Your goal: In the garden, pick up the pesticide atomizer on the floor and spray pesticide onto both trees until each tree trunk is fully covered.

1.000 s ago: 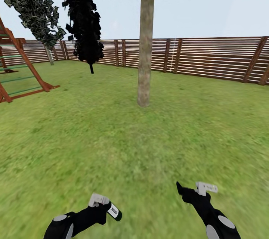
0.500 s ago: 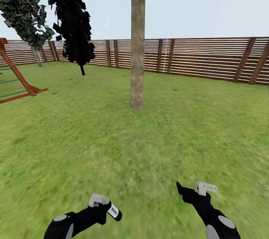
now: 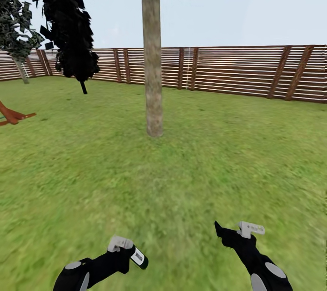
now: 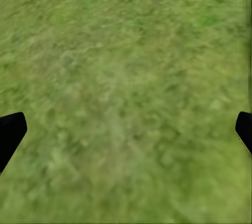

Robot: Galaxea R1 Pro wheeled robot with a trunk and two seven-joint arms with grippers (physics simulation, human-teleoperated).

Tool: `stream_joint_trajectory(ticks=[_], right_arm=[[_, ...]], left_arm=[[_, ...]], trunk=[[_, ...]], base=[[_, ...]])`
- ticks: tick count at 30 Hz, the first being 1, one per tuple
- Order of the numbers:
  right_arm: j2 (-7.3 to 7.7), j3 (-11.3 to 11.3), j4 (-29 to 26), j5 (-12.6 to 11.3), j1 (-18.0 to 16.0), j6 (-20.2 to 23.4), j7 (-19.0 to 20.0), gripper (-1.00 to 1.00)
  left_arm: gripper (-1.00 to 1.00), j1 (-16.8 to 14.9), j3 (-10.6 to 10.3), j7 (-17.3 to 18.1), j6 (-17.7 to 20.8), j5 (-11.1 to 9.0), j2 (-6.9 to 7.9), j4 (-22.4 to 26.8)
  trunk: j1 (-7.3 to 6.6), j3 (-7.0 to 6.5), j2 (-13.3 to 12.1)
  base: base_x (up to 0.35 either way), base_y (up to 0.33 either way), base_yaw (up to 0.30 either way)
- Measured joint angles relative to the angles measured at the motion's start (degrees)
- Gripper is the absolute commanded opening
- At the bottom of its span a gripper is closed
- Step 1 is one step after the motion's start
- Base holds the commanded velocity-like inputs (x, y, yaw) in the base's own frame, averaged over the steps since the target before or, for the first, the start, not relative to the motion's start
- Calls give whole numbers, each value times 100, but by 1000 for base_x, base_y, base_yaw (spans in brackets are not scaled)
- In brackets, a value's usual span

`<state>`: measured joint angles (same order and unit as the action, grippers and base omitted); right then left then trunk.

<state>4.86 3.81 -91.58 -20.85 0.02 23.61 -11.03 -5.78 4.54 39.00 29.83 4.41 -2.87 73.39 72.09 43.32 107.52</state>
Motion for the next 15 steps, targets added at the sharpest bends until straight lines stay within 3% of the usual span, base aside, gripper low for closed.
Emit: stream_joint_trajectory(ticks=[5,15], right_arm=[[-3,1,0,0,-1,0,0,100],[0,9,1,0,-1,0,-1,100]], left_arm=[[-100,1,0,5,-1,-3,0,2],[-100,0,1,-1,-1,-4,0,1]], trunk=[[0,0,0],[0,0,0]], base=[[342,0,-108],[342,0,-8]])
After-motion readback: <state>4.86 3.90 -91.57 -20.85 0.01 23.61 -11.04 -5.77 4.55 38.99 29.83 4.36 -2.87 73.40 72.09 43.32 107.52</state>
